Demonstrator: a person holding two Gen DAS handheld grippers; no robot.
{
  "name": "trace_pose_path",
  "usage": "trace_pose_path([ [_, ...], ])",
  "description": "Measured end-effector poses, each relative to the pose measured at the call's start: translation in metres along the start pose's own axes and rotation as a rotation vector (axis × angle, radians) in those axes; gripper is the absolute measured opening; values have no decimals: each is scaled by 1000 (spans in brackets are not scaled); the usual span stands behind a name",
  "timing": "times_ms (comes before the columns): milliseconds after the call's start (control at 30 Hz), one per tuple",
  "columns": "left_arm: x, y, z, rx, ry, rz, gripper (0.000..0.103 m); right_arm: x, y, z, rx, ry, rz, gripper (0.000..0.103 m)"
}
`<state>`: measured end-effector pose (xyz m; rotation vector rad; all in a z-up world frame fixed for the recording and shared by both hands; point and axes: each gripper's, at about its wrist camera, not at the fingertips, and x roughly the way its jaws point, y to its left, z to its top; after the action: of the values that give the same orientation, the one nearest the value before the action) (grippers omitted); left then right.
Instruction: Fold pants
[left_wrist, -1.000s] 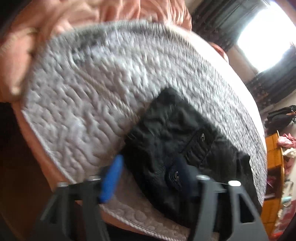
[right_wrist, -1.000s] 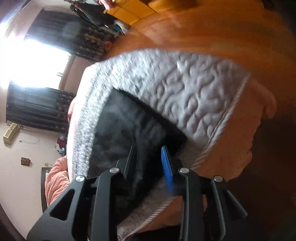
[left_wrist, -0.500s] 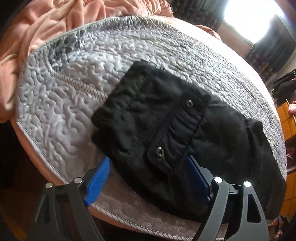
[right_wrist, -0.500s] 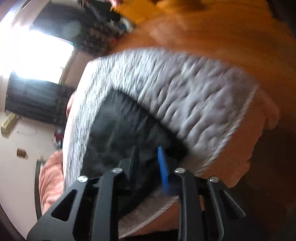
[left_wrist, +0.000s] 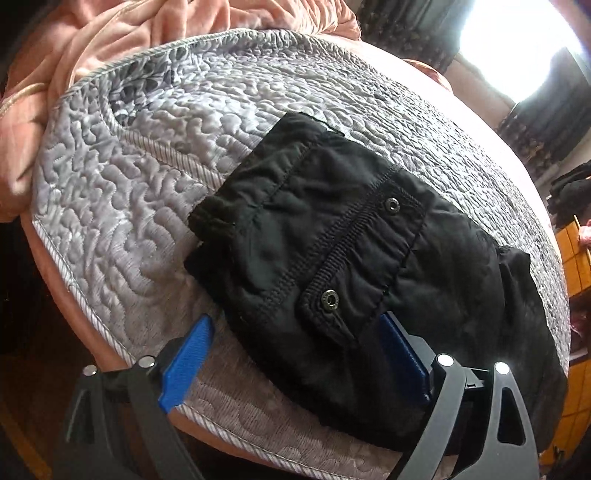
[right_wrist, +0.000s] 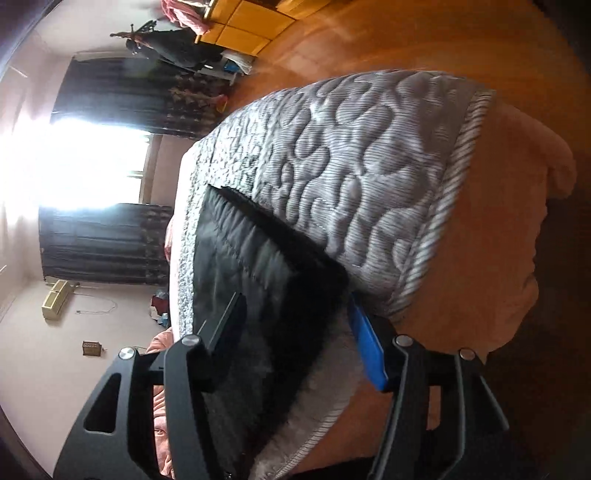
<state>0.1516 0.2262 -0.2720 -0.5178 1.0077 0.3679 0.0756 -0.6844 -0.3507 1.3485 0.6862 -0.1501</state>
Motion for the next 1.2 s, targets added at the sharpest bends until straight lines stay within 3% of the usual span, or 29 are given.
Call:
trace_pose_path([
  [333,3,-5,3,-16,-24,-18,91,33,6,-12,-2,54,134,57],
  [367,4,-5,3,-16,-25,-17,91,36,2,-12,18,53,137,51],
  [433,5,-6,2,-23,-28,-19,91,35,1,-12,42,36,170,50],
  [500,5,-5,2,-34,-38,-18,91,34,10,-14,15,32,169,32],
  [567,3,-4,1,-50,-59,-15,91,30,17,-13,-4,27,163,22],
  [867,-5,-4,-11,-86,-149,3,91,0,106,-26,-202,-26,111,19],
  [1200,-6,3,-22,-93,-174,-11,92,-34,210,-81,-513,-94,29,19],
])
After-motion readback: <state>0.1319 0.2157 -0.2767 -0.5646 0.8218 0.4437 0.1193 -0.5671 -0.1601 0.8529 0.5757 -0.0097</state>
